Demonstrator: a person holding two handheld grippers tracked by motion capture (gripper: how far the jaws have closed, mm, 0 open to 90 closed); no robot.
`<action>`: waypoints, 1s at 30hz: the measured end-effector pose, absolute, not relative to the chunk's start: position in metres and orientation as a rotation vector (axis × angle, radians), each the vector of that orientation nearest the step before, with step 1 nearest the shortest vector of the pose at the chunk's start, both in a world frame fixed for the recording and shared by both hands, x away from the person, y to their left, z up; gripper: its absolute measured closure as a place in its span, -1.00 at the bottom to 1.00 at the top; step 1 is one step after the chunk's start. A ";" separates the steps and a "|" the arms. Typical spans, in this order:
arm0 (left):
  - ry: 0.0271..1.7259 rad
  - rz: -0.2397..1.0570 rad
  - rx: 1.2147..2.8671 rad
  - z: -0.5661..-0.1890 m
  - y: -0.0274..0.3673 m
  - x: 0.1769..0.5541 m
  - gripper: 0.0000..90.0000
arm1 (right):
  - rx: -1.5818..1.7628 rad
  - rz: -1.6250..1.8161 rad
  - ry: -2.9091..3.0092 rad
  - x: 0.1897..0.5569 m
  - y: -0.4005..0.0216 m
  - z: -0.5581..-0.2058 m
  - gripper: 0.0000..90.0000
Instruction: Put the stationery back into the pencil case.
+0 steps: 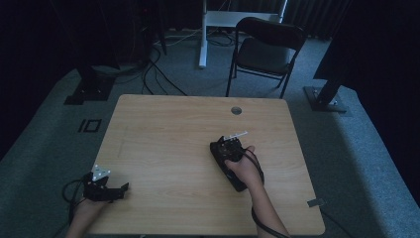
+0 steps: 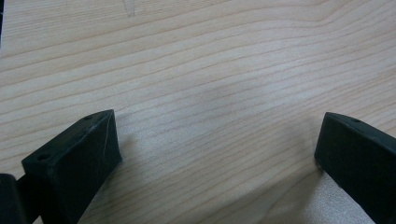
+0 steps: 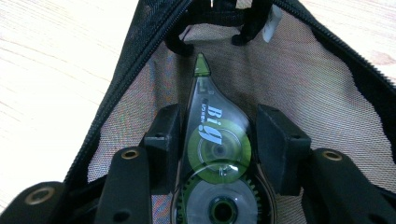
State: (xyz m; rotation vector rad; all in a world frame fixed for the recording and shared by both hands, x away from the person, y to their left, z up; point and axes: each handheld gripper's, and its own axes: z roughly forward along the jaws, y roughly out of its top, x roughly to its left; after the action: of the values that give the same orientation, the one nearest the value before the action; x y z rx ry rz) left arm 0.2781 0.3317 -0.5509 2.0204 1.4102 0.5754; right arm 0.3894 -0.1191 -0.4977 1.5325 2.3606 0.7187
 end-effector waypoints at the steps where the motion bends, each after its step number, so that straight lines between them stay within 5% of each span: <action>1: 1.410 0.575 2.021 -0.551 0.332 0.278 -1.00 | 1.535 0.722 2.360 0.390 -0.119 -0.498 0.14; 30: 1.409 0.575 2.022 -0.551 0.332 0.278 -1.00 | 1.570 0.783 2.358 0.386 -0.124 -0.490 0.04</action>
State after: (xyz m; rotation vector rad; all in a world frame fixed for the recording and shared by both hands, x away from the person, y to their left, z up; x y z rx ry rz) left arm 0.2781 0.3317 -0.5508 2.0225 1.4094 0.5752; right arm 0.3862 -0.1242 -0.4897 1.5700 2.3584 0.7828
